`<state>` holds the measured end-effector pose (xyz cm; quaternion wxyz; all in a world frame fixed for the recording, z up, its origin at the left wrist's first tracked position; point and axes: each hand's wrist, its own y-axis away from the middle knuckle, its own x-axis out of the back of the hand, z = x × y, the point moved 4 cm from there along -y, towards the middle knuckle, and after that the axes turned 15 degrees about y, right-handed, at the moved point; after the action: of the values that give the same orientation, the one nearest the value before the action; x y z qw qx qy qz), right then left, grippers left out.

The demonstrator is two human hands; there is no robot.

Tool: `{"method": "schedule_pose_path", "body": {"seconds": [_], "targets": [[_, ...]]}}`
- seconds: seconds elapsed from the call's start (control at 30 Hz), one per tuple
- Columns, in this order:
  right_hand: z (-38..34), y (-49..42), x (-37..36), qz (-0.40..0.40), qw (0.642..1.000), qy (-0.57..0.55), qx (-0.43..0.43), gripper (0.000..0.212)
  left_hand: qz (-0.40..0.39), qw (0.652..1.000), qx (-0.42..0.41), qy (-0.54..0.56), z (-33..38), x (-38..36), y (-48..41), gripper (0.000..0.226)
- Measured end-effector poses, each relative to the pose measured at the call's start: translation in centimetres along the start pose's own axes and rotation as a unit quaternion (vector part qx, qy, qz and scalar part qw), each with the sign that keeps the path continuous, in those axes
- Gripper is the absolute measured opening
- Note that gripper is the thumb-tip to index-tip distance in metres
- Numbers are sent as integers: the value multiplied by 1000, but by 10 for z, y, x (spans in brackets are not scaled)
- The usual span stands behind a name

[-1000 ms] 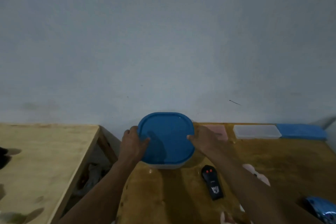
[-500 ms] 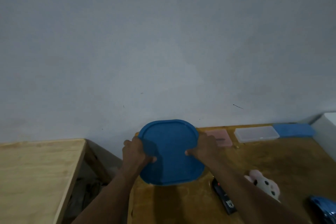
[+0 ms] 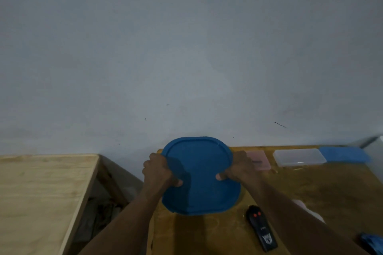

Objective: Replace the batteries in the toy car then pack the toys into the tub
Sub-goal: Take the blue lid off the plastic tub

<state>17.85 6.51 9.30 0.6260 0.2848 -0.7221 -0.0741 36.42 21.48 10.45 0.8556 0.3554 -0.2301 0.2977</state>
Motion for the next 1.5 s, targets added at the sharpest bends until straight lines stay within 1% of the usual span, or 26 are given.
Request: {"method": "schedule_pose_path", "body": {"seconds": [0.1, 0.17, 0.2, 0.3, 0.37, 0.4, 0.53, 0.6, 0.8, 0.97, 1.1, 1.17, 1.27, 1.4, 1.5], "targets": [[6, -3, 0, -21, 998, -56, -11, 70, -7, 999, 34, 36, -2, 0, -7, 106], [9, -3, -1, -31, 995, -91, -25, 72, -12, 998, 39, 45, -3, 0, -10, 105], [9, -4, -1, -32, 994, -103, -31, 77, -14, 998, 40, 54, -4, 0, -12, 105], [7, -1, -1, -33, 991, -123, -40, 104, -25, 993, 51, 99, -9, -1, -16, 107], [7, 3, -1, -28, 989, -137, -43, 115, -26, 991, 53, 121, -10, -1, -16, 108], [8, 4, -1, -25, 988, -150, -39, 116, -26, 990, 51, 130, -10, -2, -16, 106], [11, 10, -3, -17, 978, -208, -5, 96, -24, 987, 39, 154, -11, -2, -13, 105], [12, 12, -3, -13, 975, -221, 2, 91, -27, 987, 36, 151, -12, -3, -12, 106], [13, 18, -2, -9, 976, -216, -12, 89, -19, 989, 17, 145, -10, 0, -8, 102], [11, 17, -1, -5, 978, -206, -16, 86, -20, 991, -15, 133, -9, 0, -3, 98], [7, 17, 0, 8, 977, -213, 2, 85, -39, 990, -73, 112, -8, 2, 2, 113], [6, 18, 0, 11, 977, -213, 3, 84, -39, 989, -87, 111, -7, 3, 4, 117], [7, 19, 3, 10, 978, -209, 4, 82, -34, 989, -84, 118, -5, 3, 5, 123], [9, 22, 4, 1, 978, -209, -19, 83, -26, 988, -47, 147, -7, 2, 3, 111], [12, 24, 5, -5, 979, -199, -41, 90, -23, 989, -27, 145, -7, 1, 4, 103]]}}
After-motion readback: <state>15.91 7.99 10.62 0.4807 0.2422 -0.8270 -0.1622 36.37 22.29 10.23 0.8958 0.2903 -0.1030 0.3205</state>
